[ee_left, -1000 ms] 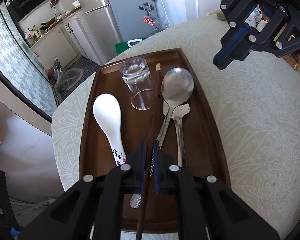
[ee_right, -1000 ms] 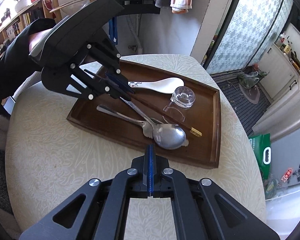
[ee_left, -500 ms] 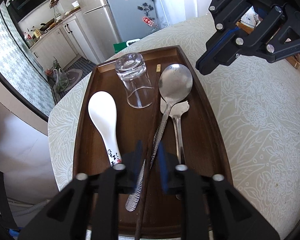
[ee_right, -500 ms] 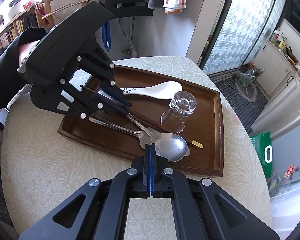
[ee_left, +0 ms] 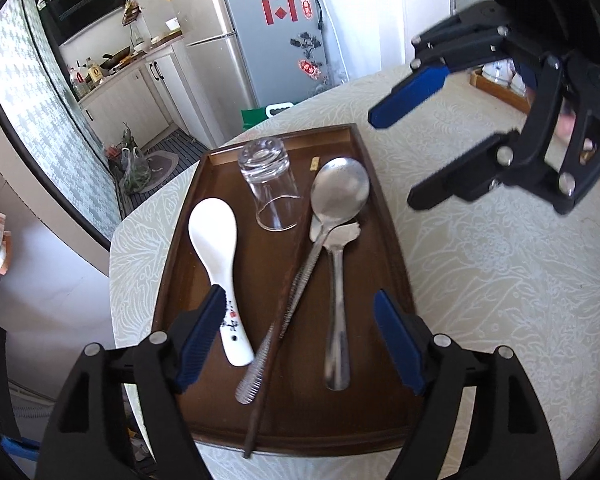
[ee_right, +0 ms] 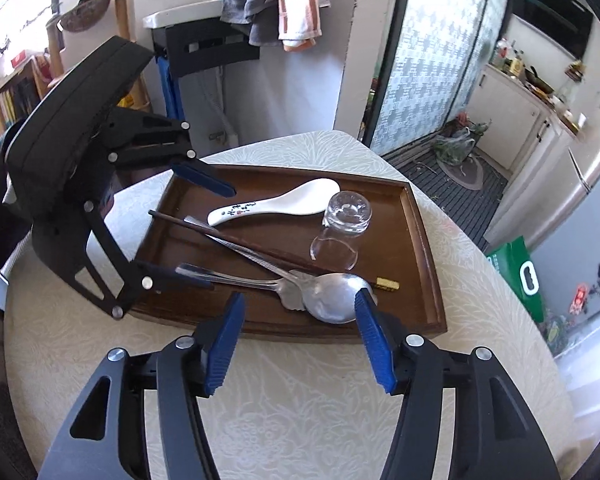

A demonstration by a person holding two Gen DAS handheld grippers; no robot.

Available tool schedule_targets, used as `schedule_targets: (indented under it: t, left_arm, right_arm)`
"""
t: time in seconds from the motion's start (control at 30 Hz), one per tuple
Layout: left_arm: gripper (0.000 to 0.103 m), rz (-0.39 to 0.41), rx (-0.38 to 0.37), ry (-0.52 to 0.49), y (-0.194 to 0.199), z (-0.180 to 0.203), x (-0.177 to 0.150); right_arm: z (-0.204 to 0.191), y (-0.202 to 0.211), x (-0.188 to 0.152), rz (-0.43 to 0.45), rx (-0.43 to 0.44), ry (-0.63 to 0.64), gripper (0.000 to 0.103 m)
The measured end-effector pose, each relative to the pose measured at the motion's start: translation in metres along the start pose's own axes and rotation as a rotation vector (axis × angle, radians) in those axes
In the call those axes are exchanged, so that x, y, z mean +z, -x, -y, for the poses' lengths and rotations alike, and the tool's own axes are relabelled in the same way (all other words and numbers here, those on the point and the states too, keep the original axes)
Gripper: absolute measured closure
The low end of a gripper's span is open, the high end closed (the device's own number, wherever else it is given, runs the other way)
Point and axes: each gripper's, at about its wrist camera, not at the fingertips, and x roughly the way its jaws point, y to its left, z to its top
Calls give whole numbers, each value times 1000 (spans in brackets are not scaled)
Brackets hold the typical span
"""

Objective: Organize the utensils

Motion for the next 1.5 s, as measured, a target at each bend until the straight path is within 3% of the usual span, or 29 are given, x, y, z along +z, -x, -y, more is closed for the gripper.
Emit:
schedule_targets:
  t: [0.23,0.33,0.57,0.8,0.97,1.13,1.5]
  left_arm:
    - [22,32,8,73,17,20,-8]
    - [22,67,46,125,25,23,-16]
    - [22,131,75,241,43,32,-33]
    - [19,251,163,352,66,42,-52]
    - [19,313,200,371,75,50,-59]
    - [18,282,199,377,68,55,-69]
    - [18,313,227,435,72,49,-77]
  right_arm:
    - [-26,18,-17,55,-57,-106,43]
    - [-39,28,-26,95,-72,-148,41]
    - [-62,51,-45,227,-191,-267,37]
    - [-75,63,-66,323,-262,-332,33]
    - [-81,57,-81,361,-306,-367,30]
    - [-80,49,-96,371,-269,-427,25]
    - [-95,48,-101,417,-336,-396,16]
